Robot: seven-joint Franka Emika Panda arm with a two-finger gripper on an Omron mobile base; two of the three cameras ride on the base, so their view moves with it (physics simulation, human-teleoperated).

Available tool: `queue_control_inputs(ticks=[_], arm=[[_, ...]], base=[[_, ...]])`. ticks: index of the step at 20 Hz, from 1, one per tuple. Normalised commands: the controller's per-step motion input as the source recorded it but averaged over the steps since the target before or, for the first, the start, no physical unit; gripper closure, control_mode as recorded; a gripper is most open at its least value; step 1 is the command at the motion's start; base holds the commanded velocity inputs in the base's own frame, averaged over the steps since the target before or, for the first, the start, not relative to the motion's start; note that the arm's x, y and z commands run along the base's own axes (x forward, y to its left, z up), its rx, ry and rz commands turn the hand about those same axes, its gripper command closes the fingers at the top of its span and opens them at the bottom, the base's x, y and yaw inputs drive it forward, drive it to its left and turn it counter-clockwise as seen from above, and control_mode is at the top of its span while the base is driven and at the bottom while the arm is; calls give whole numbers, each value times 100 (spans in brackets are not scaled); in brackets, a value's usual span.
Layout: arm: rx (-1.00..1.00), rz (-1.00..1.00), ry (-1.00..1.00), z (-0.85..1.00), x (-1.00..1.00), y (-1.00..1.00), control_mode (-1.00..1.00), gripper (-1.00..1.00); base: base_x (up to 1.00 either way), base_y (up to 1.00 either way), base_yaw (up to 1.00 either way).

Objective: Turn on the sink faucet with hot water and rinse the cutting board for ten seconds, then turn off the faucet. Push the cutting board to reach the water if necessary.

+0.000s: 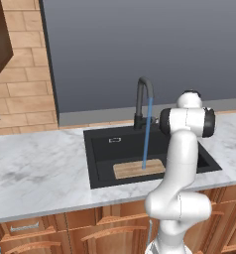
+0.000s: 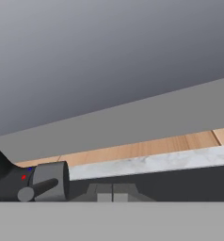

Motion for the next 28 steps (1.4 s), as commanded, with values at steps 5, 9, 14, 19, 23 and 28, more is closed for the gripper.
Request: queue_control_inputs(ticks=[5, 9, 14, 19, 23, 28], arm=[[0, 0, 0, 0, 0, 0, -100, 100], [0, 0, 0, 0, 0, 0, -100, 100], [0, 0, 0, 0, 0, 0, -100, 100], [0, 0, 0, 0, 0, 0, -100, 100], [0, 0, 0, 0, 0, 0, -100, 100], [0, 0, 0, 0, 0, 0, -100, 100]], base=[[0, 0, 0], [0, 0, 0], [0, 0, 0], [0, 0, 0], [0, 0, 0], [0, 0, 0]])
